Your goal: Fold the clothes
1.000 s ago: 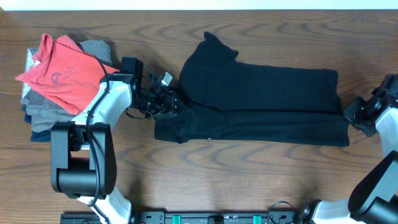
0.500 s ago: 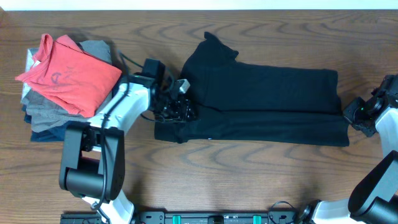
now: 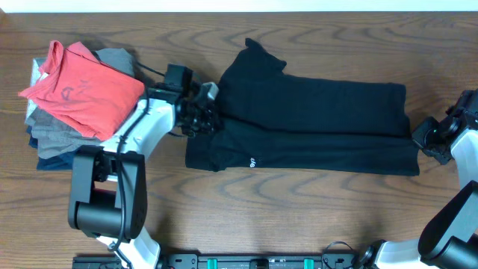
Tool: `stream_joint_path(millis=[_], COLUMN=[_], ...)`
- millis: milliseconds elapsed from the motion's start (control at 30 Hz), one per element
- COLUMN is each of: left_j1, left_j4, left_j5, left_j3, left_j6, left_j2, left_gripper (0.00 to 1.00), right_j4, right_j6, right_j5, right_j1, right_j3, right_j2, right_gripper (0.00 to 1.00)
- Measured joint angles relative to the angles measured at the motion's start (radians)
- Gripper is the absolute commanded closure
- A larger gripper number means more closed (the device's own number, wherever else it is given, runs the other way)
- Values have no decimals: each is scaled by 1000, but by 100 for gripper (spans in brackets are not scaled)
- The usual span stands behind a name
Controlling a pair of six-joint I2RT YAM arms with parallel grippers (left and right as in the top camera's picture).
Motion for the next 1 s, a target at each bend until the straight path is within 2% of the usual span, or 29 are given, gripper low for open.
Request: stream_joint_path(millis=[233,500,900,967,1000], left_j1=[12,1,1,1,1], left_j4=[50,50,45,54,57], left_j5=[0,-2,-87,-90,-95], left_j3=[0,0,0,0,0], left_j6=[-112,-140,-206,-216,-217], left_j2=[0,0,0,0,0], left_gripper=[94,94,94,94,94], right_j4=[50,123,155,149,145], right_j6=[0,-3,-5,-5,-4], right_j5=[-12,-32,-24,-8,6], right_j1=[0,14,79,80,80], right_j3=[0,0,0,0,0], right_j2=[0,0,0,0,2], right_gripper=[97,95,93,91,88])
